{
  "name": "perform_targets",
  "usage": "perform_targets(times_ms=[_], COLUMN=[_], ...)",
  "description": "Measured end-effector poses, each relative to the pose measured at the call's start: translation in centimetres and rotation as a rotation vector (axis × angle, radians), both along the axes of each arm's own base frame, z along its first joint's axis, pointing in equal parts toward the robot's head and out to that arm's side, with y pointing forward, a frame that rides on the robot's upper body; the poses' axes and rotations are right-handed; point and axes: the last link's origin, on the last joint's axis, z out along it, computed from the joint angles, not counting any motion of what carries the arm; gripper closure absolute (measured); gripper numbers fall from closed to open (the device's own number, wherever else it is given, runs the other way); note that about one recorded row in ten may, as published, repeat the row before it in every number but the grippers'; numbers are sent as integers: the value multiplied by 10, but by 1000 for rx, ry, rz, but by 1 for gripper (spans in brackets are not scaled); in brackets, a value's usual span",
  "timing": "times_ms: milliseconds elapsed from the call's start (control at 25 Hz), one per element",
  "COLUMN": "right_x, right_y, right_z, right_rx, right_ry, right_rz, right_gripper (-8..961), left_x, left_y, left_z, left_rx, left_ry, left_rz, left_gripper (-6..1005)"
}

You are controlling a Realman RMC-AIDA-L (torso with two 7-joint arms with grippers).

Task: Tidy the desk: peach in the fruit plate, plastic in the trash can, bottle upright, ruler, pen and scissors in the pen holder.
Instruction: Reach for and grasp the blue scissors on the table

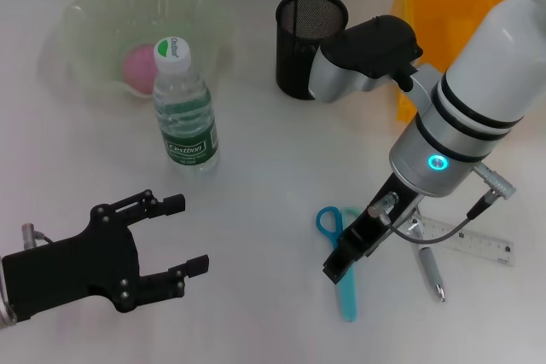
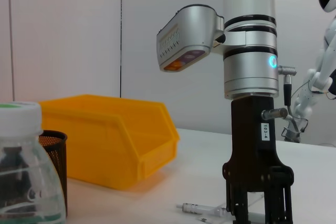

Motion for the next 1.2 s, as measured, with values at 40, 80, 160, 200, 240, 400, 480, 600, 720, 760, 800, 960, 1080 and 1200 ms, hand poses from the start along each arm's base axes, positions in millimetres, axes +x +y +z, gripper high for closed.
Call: perform_targets(times_ms=[40, 80, 160, 200, 240, 400, 480, 600, 720, 760, 800, 960, 1080, 1200], right_x=[0, 0, 1, 1, 1, 2, 5, 6, 6, 5, 5, 4, 6, 7], right_y=[0, 0, 0, 0, 1, 1, 1, 1, 1, 1, 1, 1, 1, 2], right_z=[0, 0, 0, -1, -1, -1, -2, -2, -4, -4, -4, -4, -5, -5], right_rx=[1, 2, 2, 2, 3, 4, 3, 4, 2, 2, 2, 1, 3, 3], right_ry=[1, 1, 0, 0, 0, -1, -8, -9, -10, -10, -10, -10, -15, -16], right_rz=[0, -1, -2, -3, -3, -5, -14, -15, -12, -10, -8, -5, -8, -10], right_gripper=[313, 313, 313, 313, 313, 314, 314, 314, 314, 314, 315, 315, 315, 315], left_x=[0, 0, 0, 0, 0, 0, 0, 0, 0, 0, 0, 0, 0, 0], left_y=[0, 0, 0, -1, -1, -1, -1, -1, -1, -1, -1, -1, -1, -1], left_z=[0, 0, 0, 0, -1, -1, -1, -1, -1, -1, -1, -1, -1, -1], left_rx=[0, 0, 0, -1, -1, -1, -1, -1, 0, 0, 0, 0, 0, 0], left_ry=[0, 0, -1, -1, -2, -3, -3, -3, -2, -2, -2, -2, -2, -2], left_rz=[0, 1, 1, 1, 1, 1, 1, 1, 1, 1, 1, 1, 2, 2], left_gripper=[220, 221, 221, 221, 222, 222, 223, 223, 224, 224, 225, 225, 226, 227])
